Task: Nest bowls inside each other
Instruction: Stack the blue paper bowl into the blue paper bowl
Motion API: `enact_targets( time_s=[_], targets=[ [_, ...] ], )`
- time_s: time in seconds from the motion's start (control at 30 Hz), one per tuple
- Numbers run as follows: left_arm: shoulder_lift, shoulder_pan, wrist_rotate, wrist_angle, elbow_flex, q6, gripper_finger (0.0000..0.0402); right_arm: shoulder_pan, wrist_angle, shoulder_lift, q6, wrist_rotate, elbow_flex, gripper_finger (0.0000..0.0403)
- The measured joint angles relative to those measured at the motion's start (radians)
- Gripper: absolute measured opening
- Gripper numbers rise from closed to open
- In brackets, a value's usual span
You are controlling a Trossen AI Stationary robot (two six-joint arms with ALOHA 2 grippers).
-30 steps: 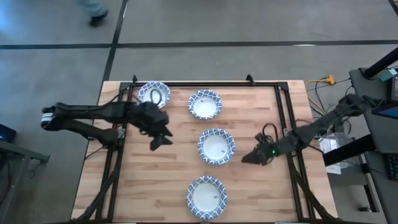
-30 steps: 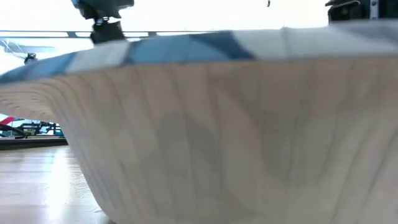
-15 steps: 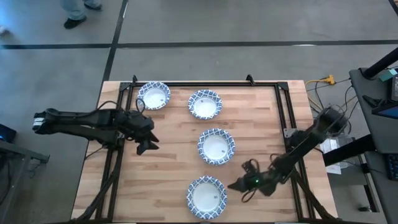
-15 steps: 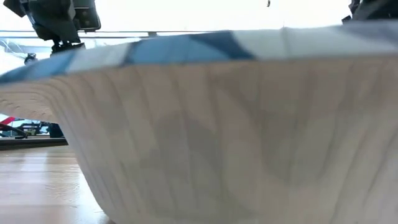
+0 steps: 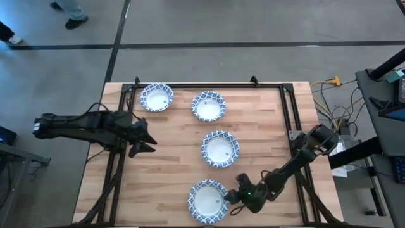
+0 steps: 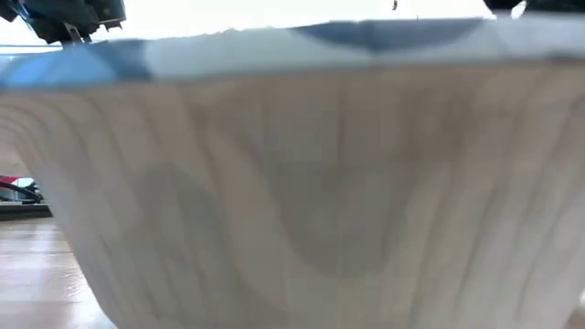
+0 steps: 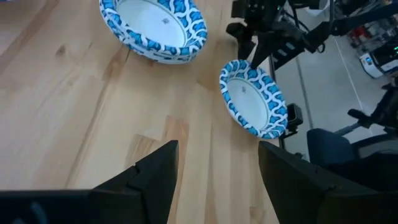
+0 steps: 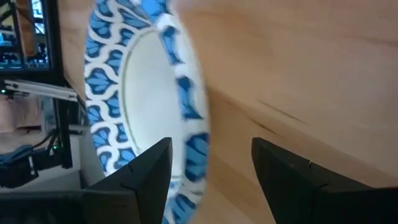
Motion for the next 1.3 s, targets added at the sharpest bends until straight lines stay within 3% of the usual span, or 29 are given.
enact_targets(
  time_s=[0.13, 0.23, 0.33, 0.57, 0.83, 1.1, 1.3],
  targets=[
    [-0.027, 0.000, 0.000, -0.005, 0.000, -0.001, 0.0205, -0.031, -0.014, 0.009, -0.048, -0.015, 0.022, 0.0212],
    [-0.044, 0.000, 0.000, -0.005, 0.000, -0.001, 0.0205, -0.063, -0.008, 0.011, -0.095, -0.096, 0.030, 0.0190],
    [-0.053, 0.000, 0.000, -0.004, 0.000, -0.001, 0.0205, -0.092, -0.014, 0.011, -0.150, -0.168, 0.034, 0.0147],
    [-0.047, 0.000, 0.000, 0.004, 0.000, -0.001, 0.0205, -0.130, -0.020, -0.054, -0.263, -0.213, 0.036, 0.0023],
    [-0.013, 0.000, 0.000, 0.005, 0.000, -0.001, 0.0205, -0.228, -0.127, -0.308, -0.471, -0.214, 0.035, 0.0013],
    [0.049, 0.000, 0.000, 0.005, 0.000, -0.001, 0.0205, -0.452, -0.689, -0.610, -0.561, -0.153, 0.073, 0.0012],
    [0.124, 0.000, 0.000, 0.004, 0.000, -0.001, 0.0205, -0.583, -0.863, -0.717, -0.568, -0.154, 0.053, 0.0012]
  ],
)
